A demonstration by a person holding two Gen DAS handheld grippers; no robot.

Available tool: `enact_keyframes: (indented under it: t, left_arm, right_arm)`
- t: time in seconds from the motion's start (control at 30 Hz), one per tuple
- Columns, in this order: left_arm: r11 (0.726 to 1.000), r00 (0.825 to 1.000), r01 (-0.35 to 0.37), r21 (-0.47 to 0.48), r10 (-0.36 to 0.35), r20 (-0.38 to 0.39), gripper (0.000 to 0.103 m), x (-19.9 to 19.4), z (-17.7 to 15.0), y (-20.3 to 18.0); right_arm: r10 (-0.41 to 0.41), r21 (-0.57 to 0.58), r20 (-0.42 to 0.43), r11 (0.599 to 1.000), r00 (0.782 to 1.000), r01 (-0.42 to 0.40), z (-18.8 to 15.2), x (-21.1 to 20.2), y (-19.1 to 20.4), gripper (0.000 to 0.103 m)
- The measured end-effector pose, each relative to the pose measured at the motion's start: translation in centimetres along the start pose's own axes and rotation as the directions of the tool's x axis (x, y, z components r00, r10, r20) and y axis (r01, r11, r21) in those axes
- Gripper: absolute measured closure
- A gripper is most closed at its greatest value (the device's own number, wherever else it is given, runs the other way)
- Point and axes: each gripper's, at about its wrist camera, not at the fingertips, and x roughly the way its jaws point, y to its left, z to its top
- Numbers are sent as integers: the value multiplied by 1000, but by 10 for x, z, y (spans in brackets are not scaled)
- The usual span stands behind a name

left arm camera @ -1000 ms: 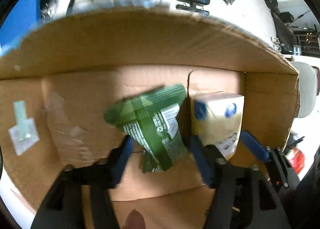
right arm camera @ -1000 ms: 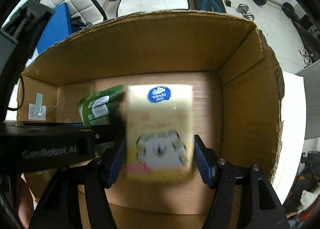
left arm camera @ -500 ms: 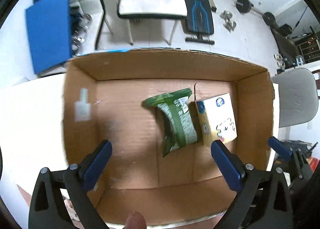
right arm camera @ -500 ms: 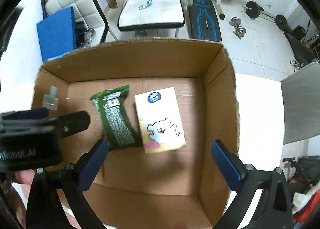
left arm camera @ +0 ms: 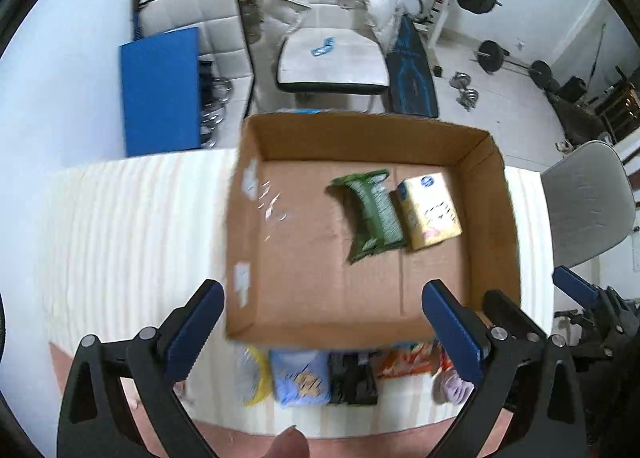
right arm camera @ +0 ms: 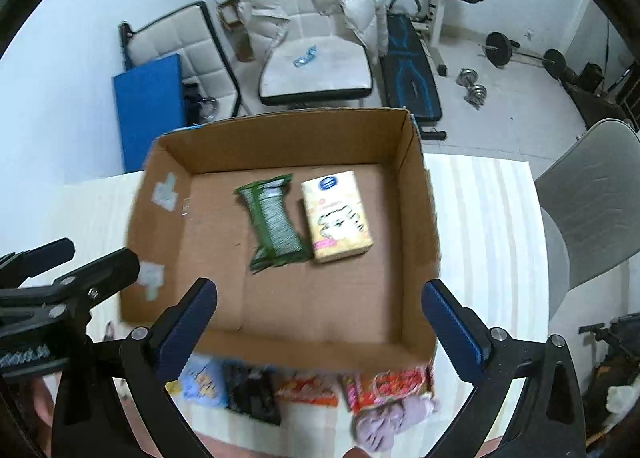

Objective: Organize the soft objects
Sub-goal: 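Lift both grippers out of the box, then grasp the blue wet-wipe pack with the left gripper while the right grasps the red-and-white snack bag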

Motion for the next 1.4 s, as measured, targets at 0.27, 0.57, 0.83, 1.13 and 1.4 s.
enact_keyframes:
  t: [0.27,0.57,0.83,1.13,1.4]
  left_arm:
    - [993,983,-91,-72,78,-165,2,57,-88,34]
    - [992,936,-61,-106,20,-352,8,159,-130,36]
    - [992,934,-125,-27,108,-339,8,182,-134,28]
    - [982,930,-189,28,188,-317,38,173,-149,30]
    - [992,932,-126,-3,118,-342,60,153,-190,22]
  right_arm:
    - [41,7,-108,999,993,-41,-78,11,-1,0]
    - [45,37,-284,999,958,-36,-128,108,-5,18]
    - [36,40,-327,999,944,-25,-132,141,-4,25]
    - [-9,-6,-365,1000,931,8,-135,155,15,51]
    - [-4,-35,-435,999,901,-13,-174,144,16,52]
